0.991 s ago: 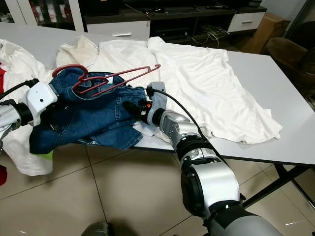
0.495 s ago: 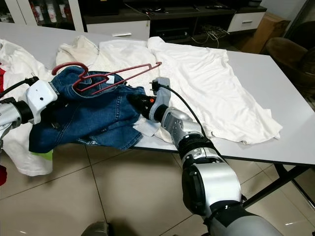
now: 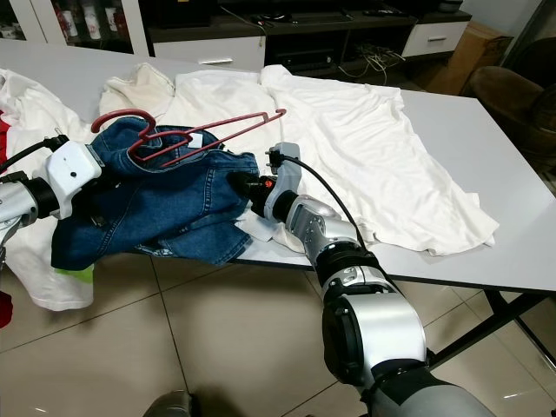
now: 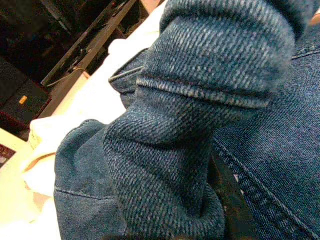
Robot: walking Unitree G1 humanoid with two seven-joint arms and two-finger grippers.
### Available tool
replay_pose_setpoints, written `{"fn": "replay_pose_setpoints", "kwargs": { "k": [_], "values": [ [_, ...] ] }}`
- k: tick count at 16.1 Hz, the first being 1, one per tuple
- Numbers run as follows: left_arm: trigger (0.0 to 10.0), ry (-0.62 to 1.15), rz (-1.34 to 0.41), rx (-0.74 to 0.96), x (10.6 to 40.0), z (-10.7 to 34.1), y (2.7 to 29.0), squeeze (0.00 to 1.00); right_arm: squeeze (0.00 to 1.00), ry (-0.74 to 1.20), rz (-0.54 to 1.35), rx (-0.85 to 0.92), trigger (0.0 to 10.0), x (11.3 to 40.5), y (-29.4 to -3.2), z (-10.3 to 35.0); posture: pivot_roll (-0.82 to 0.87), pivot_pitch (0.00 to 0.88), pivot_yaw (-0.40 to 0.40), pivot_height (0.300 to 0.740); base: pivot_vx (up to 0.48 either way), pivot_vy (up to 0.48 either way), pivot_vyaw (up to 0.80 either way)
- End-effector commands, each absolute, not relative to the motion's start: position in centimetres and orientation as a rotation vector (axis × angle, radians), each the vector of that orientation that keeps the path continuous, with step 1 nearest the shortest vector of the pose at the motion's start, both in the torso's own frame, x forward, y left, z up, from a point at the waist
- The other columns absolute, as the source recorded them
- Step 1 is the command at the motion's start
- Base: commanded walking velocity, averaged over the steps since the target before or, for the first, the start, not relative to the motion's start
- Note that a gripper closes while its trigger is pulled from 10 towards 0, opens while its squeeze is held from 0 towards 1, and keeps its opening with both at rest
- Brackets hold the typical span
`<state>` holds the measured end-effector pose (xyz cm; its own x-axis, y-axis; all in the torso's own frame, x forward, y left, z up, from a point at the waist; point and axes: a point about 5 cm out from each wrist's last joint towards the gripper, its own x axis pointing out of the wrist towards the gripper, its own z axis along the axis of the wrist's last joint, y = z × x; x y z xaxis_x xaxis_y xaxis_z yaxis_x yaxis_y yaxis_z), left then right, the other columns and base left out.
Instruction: Hang hanger
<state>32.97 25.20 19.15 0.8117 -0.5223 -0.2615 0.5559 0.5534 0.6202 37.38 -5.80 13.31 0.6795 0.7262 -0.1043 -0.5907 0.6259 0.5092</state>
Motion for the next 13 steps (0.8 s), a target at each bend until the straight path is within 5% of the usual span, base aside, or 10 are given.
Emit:
{"fn": "replay_pose_setpoints", "kwargs": {
  "k": [1, 2, 3, 4, 8, 9, 10, 13],
  "values": [
    [8.2, 0.023, -0.637, 0.76, 33.2, 19.5, 24.8, 0.0, 0.0, 0.307, 0.77, 0.449, 0.0, 37.5, -6.5, 13.4, 0.14, 0.0, -0.075, 0.74, 0.0, 0.0, 0.0],
    [8.7, 0.022, -0.637, 0.76, 33.2, 19.5, 24.8, 0.0, 0.0, 0.32, 0.754, 0.42, 0.0, 37.4, -6.6, 13.1, 0.14, 0.0, -0.078, 0.74, 0.0, 0.0, 0.0],
    [9.1, 0.02, -0.635, 0.761, 33.2, 19.5, 24.8, 0.0, 0.0, 0.332, 0.722, 0.379, 5.8, 37.5, -6.9, 12.8, 0.14, 0.0, -0.078, 0.74, 0.0, 0.0, 0.0],
    [10.0, 0.018, -0.633, 0.762, 33.3, 19.5, 24.8, 0.0, 0.0, 0.34, 0.706, 0.357, 10.0, 37.5, -7.0, 12.6, 0.14, 0.0, -0.078, 0.74, 0.0, 0.0, 0.0],
    [10.0, 0.014, -0.629, 0.767, 33.4, 19.7, 24.7, 0.0, 0.0, 0.372, 0.696, 0.305, 10.0, 37.3, -6.8, 12.1, 0.14, 0.0, -0.075, 0.74, 0.0, 0.0, 0.0],
    [10.0, 0.013, -0.629, 0.768, 33.4, 19.7, 24.7, 0.0, 0.4, 0.376, 0.687, 0.291, 10.0, 37.2, -6.8, 11.9, 0.14, 0.0, -0.074, 0.74, 0.0, 0.0, 0.0],
    [10.0, 0.012, -0.629, 0.769, 33.4, 19.7, 24.7, 0.0, 1.0, 0.378, 0.693, 0.3, 10.0, 37.1, -6.6, 11.8, 0.14, 0.0, -0.073, 0.74, 0.0, 0.0, 0.0],
    [10.0, 0.009, -0.631, 0.771, 33.4, 19.7, 24.6, 0.0, 1.0, 0.393, 0.737, 0.324, 10.0, 36.9, -6.0, 11.8, 0.14, 0.0, -0.072, 0.74, 0.0, 0.0, 0.0]
  ]
}}
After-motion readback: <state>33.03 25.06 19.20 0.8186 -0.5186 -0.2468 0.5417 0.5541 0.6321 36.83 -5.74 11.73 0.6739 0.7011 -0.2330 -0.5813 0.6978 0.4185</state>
